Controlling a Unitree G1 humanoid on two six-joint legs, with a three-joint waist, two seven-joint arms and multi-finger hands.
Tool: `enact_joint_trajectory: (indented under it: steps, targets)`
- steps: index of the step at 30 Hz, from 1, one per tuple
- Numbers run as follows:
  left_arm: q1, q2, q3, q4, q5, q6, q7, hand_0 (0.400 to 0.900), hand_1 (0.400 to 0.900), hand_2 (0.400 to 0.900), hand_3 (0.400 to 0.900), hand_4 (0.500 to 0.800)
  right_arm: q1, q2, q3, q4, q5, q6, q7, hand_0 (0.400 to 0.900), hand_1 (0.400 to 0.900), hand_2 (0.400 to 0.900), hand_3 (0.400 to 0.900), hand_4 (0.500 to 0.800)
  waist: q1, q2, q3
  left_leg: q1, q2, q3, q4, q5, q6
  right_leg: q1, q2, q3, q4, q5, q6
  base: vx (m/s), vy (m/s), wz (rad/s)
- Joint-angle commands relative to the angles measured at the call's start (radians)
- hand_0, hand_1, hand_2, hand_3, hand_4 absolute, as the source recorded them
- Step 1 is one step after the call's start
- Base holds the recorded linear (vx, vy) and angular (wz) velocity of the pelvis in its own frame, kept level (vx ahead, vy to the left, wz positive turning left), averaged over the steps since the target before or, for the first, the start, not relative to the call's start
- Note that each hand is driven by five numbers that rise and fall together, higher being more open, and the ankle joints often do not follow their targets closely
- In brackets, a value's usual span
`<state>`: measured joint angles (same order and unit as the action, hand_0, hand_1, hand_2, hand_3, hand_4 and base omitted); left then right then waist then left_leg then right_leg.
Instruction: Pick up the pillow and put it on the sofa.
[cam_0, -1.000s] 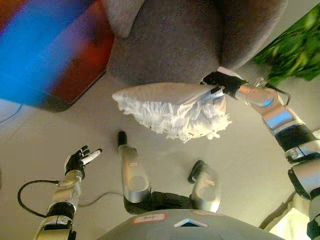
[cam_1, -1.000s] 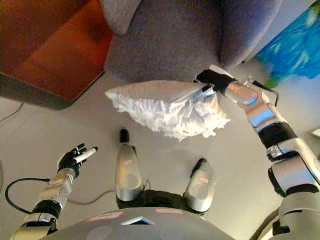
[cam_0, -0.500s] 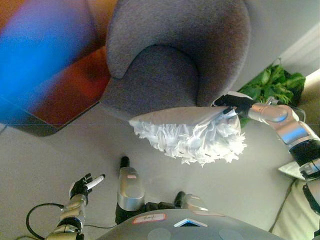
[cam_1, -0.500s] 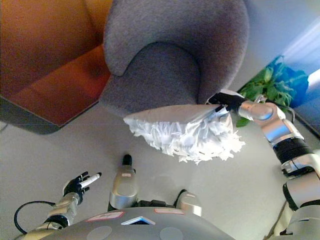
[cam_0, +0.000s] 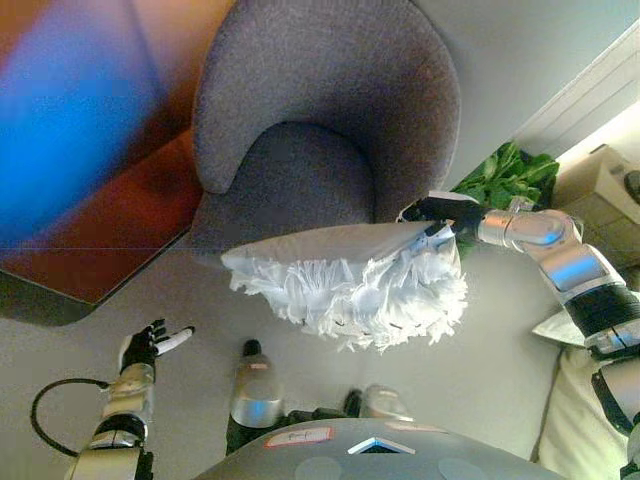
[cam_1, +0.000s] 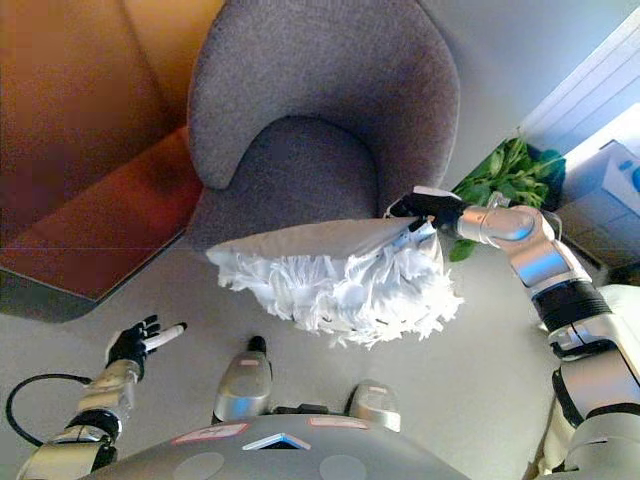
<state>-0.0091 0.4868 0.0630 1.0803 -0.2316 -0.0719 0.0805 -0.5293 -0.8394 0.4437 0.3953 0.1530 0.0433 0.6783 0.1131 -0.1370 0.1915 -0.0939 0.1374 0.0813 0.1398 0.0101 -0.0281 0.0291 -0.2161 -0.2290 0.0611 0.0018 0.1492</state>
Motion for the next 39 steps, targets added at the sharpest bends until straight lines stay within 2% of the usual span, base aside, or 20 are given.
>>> enact_joint_trajectory:
  steps: [1, 3, 6, 10, 14, 18, 20, 27, 30, 34, 35, 39]
  targets:
    - [0.017, 0.052, -0.045, -0.023, 0.033, 0.018, 0.026, 0.900, 0.900, 0.900, 0.900, 0.800, -0.222, -0.095, -0.098, 0.035, 0.113, -0.072, -0.029, 0.400, 0.400, 0.400, 0.400, 0.500, 0.010, -0.024, -0.060, 0.042, 0.041, -0.015, 0.017, -0.032, -0.033, -0.122, -0.021, 0.056, 0.086, 0.124, 0.031, 0.20, -0.387, 0.97]
    - [0.039, 0.049, -0.023, -0.046, 0.029, 0.040, 0.037, 0.900, 0.900, 0.900, 0.900, 0.800, -0.220, -0.119, -0.095, 0.013, 0.128, -0.049, -0.040, 0.400, 0.400, 0.400, 0.400, 0.500, 0.022, -0.039, -0.052, 0.030, 0.041, -0.054, 0.042, -0.032, -0.033, -0.076, 0.013, 0.052, 0.087, 0.095, 0.013, 0.17, -0.291, 0.64]
    - [0.065, 0.028, 0.011, -0.005, 0.023, 0.015, 0.034, 0.900, 0.900, 0.900, 0.900, 0.800, -0.255, -0.165, -0.066, 0.035, 0.150, -0.059, 0.007, 0.400, 0.400, 0.400, 0.400, 0.500, 0.040, -0.044, -0.058, 0.055, 0.067, -0.048, -0.018, 0.016, -0.068, -0.017, 0.032, 0.017, 0.043, 0.053, 0.001, 0.19, -0.123, 0.20]
    - [0.097, -0.004, 0.010, 0.043, 0.029, -0.019, 0.039, 0.900, 0.900, 0.900, 0.900, 0.800, -0.386, -0.205, 0.047, 0.176, 0.138, -0.073, 0.073, 0.400, 0.400, 0.400, 0.400, 0.500, 0.078, -0.053, -0.086, 0.090, 0.064, -0.060, -0.114, 0.057, -0.089, 0.056, 0.043, -0.032, -0.017, 0.037, -0.005, 0.21, -0.039, 0.21]
    - [0.122, -0.004, 0.005, 0.062, 0.027, -0.042, 0.022, 0.900, 0.900, 0.900, 0.900, 0.800, -0.497, -0.202, 0.122, 0.302, 0.085, -0.083, 0.109, 0.400, 0.400, 0.400, 0.400, 0.500, 0.119, -0.050, -0.097, 0.104, 0.053, -0.081, -0.179, 0.085, -0.099, 0.101, 0.051, -0.078, -0.046, 0.025, -0.008, 0.14, -0.016, 0.30]
    - [0.131, 0.006, -0.006, 0.087, 0.027, -0.062, 0.007, 0.900, 0.900, 0.900, 0.900, 0.800, -0.612, -0.157, 0.183, 0.430, 0.090, -0.050, 0.128, 0.400, 0.400, 0.400, 0.400, 0.500, 0.161, -0.040, -0.098, 0.097, 0.045, -0.102, -0.214, 0.107, -0.104, 0.126, 0.055, -0.123, -0.059, 0.013, -0.012, 0.08, -0.002, 0.33]
    - [0.133, 0.008, -0.012, 0.097, 0.027, -0.070, 0.000, 0.900, 0.900, 0.900, 0.900, 0.800, -0.644, -0.129, 0.178, 0.473, 0.097, -0.018, 0.118, 0.400, 0.400, 0.400, 0.400, 0.500, 0.178, -0.035, -0.098, 0.090, 0.038, -0.115, -0.221, 0.114, -0.105, 0.137, 0.056, -0.143, -0.066, 0.010, -0.014, 0.07, 0.007, 0.36]
    - [0.161, 0.001, -0.024, 0.111, 0.050, -0.100, -0.014, 0.900, 0.900, 0.900, 0.900, 0.800, -0.670, -0.057, 0.138, 0.616, 0.078, 0.006, 0.119, 0.400, 0.400, 0.400, 0.400, 0.500, 0.249, -0.013, -0.084, 0.069, 0.019, -0.161, -0.218, 0.120, -0.107, 0.170, 0.054, -0.204, -0.070, -0.010, -0.023, 0.08, 0.024, 0.31]
    - [0.174, 0.003, -0.026, 0.117, 0.058, -0.119, -0.021, 0.900, 0.900, 0.900, 0.900, 0.800, -0.666, -0.040, 0.127, 0.667, 0.066, 0.014, 0.085, 0.400, 0.400, 0.400, 0.400, 0.500, 0.277, -0.007, -0.075, 0.055, 0.015, -0.185, -0.213, 0.124, -0.108, 0.176, 0.058, -0.223, -0.066, -0.020, -0.030, 0.10, -0.001, 0.26]
    - [0.154, 0.030, -0.038, 0.106, 0.047, -0.134, -0.052, 0.900, 0.900, 0.900, 0.900, 0.800, -0.688, -0.017, 0.099, 0.740, 0.042, 0.077, 0.047, 0.400, 0.400, 0.400, 0.400, 0.500, 0.325, -0.001, -0.033, -0.018, 0.014, -0.232, -0.184, 0.138, -0.115, 0.152, 0.064, -0.256, -0.031, -0.043, -0.045, 0.02, -0.086, 0.30]
    - [0.151, 0.035, -0.039, 0.103, 0.040, -0.135, -0.058, 0.900, 0.900, 0.900, 0.900, 0.800, -0.690, -0.013, 0.101, 0.746, 0.042, 0.083, 0.040, 0.400, 0.400, 0.400, 0.400, 0.500, 0.332, -0.002, -0.024, -0.015, 0.022, -0.238, -0.188, 0.122, -0.124, 0.154, 0.072, -0.249, -0.024, -0.067, -0.045, -0.04, -0.203, 0.34]
    - [0.141, 0.057, -0.046, 0.096, 0.020, -0.148, -0.085, 0.900, 0.900, 0.900, 0.900, 0.800, -0.694, -0.009, 0.086, 0.758, 0.108, 0.101, 0.003, 0.400, 0.400, 0.400, 0.400, 0.500, 0.361, 0.023, 0.043, -0.086, 0.015, -0.280, -0.159, 0.132, -0.126, 0.109, 0.076, -0.268, 0.018, -0.087, -0.058, -0.06, -0.094, 0.25]
